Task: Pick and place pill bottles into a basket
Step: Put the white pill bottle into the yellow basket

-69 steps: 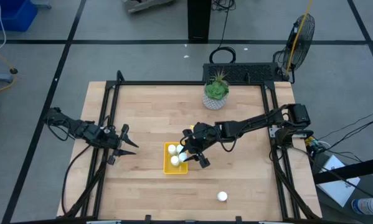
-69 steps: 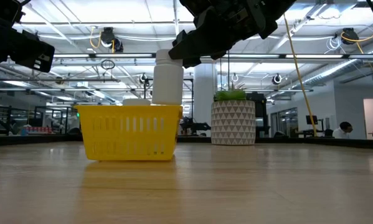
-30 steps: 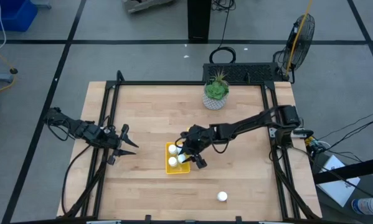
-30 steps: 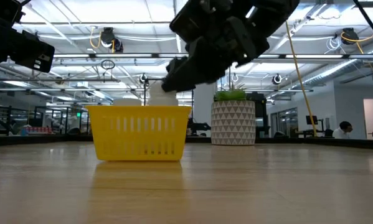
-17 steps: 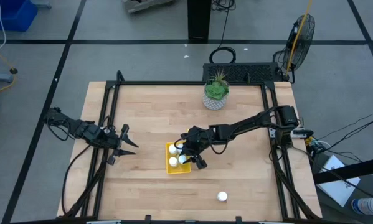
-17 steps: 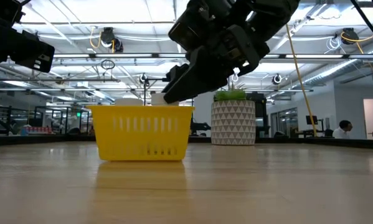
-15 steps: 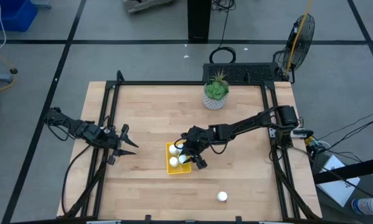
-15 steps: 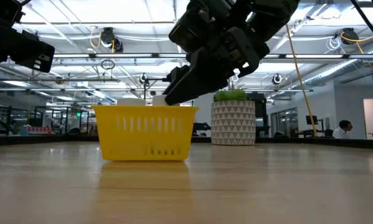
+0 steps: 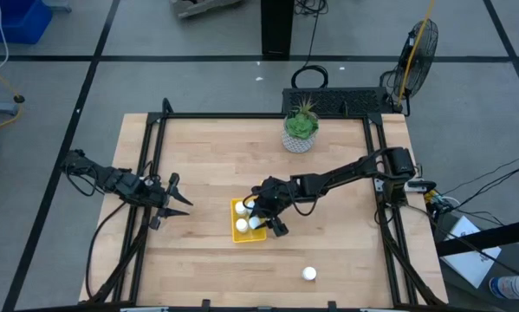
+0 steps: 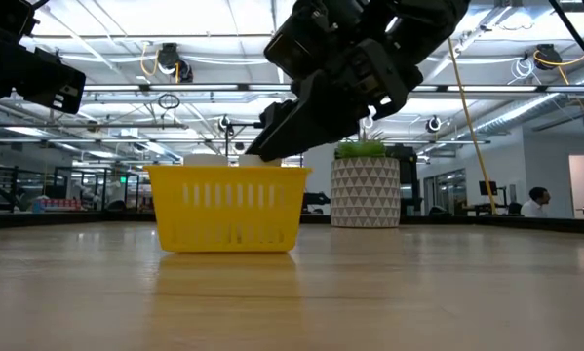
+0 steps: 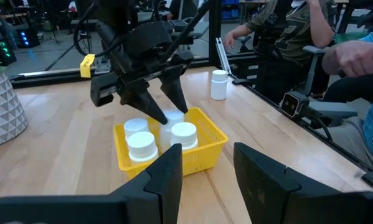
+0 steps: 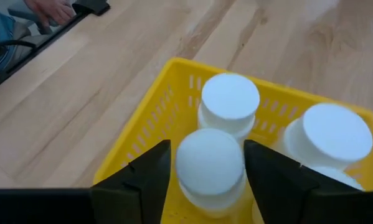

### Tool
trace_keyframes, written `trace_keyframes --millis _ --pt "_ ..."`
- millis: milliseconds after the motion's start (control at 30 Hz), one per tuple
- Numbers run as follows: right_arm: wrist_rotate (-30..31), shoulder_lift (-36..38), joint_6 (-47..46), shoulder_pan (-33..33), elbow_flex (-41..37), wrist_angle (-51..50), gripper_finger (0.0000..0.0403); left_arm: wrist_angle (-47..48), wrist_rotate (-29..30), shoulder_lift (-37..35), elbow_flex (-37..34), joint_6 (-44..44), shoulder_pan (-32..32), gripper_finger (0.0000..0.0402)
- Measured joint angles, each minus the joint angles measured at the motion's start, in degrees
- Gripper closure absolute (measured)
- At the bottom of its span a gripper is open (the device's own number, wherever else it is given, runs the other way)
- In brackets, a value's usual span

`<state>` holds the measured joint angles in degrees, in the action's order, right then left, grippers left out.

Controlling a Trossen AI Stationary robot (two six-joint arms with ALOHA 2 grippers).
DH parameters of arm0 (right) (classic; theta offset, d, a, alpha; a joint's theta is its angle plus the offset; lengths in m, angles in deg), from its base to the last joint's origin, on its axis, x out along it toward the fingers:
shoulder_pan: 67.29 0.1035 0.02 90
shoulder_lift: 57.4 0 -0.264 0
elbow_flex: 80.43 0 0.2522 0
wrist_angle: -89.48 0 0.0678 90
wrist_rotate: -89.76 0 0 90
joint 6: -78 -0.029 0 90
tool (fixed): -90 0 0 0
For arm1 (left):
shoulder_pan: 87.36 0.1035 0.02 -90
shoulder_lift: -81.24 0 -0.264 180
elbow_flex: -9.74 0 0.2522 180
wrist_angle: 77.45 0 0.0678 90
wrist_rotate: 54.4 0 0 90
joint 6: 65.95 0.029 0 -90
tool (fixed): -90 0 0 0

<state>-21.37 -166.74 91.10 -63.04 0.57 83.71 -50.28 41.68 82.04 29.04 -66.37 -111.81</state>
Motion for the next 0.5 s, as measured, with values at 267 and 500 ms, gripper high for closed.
trace_keyframes --millis 267,500 --pt "0.2 0.0 1.0 0.0 0.0 0.6 0.0184 0.0 0.0 0.0 0.0 0.0 0.0 0.0252" --pt "4.1 5.4 4.1 0.6 0.0 -1.5 0.0183 0.0 0.0 0.0 0.0 0.0 0.0 0.0252"
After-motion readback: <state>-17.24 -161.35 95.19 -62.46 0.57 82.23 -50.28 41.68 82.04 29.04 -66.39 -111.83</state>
